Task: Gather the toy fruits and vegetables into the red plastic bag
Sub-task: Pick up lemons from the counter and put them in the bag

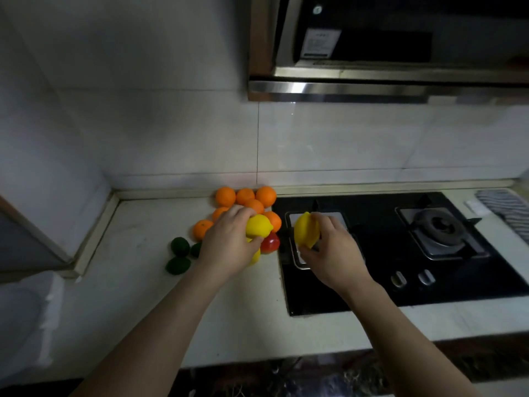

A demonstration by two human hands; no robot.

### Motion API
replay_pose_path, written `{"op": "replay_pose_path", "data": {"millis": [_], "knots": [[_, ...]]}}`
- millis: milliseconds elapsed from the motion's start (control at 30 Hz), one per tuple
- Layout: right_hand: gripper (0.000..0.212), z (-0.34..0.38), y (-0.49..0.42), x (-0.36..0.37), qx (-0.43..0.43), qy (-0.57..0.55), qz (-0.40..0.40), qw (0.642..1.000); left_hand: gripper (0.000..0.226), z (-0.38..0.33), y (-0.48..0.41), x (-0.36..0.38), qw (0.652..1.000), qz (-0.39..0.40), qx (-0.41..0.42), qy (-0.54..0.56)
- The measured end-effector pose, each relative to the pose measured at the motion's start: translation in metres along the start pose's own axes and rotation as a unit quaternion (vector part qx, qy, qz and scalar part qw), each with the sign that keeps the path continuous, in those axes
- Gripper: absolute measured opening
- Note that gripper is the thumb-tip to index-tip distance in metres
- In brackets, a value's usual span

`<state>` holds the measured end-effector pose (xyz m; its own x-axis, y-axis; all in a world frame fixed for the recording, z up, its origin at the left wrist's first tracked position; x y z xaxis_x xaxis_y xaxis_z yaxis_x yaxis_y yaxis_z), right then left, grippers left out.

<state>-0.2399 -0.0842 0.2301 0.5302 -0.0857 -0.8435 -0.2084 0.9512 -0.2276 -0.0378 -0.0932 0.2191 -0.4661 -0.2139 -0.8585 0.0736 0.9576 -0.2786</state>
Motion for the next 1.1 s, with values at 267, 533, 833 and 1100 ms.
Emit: {"op": "replay_pose_path", "data": {"millis": [267, 533, 833, 1100], "knots": [[0.067, -0.045, 0.031, -0.075, 0.003, -0.012, -0.045, 0.999, 0.041, -0.092, -0.01, -0.003, 0.999, -0.034, 0.031, -0.004], [0.067, -0.134, 0.083, -0.164, 0.032, 0.024, -0.077, 0.996, 0.042, -0.219, -0.01, 0.036, 0.996, -0.033, 0.084, 0.013], [0.067, -0.231, 0.145, -0.256, 0.086, 0.048, -0.119, 0.988, 0.042, -0.358, -0.014, 0.091, 0.989, 0.005, 0.142, 0.047], [0.067, -0.304, 0.178, -0.306, 0.162, 0.071, -0.143, 0.974, 0.039, -0.444, -0.039, 0.141, 0.976, 0.041, 0.2, 0.077]]}}
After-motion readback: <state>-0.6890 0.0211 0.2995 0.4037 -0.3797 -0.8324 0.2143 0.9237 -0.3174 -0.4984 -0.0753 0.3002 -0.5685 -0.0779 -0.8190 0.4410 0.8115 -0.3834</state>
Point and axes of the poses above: each hand's wrist, its own y-axis away from the middle knuckle, its own x-axis out of the palm, z = x × y, the point moved 8 cm from there along -y, towards the middle knuckle, and after that the axes turned 4 degrees about z, right-handed, at the moved point
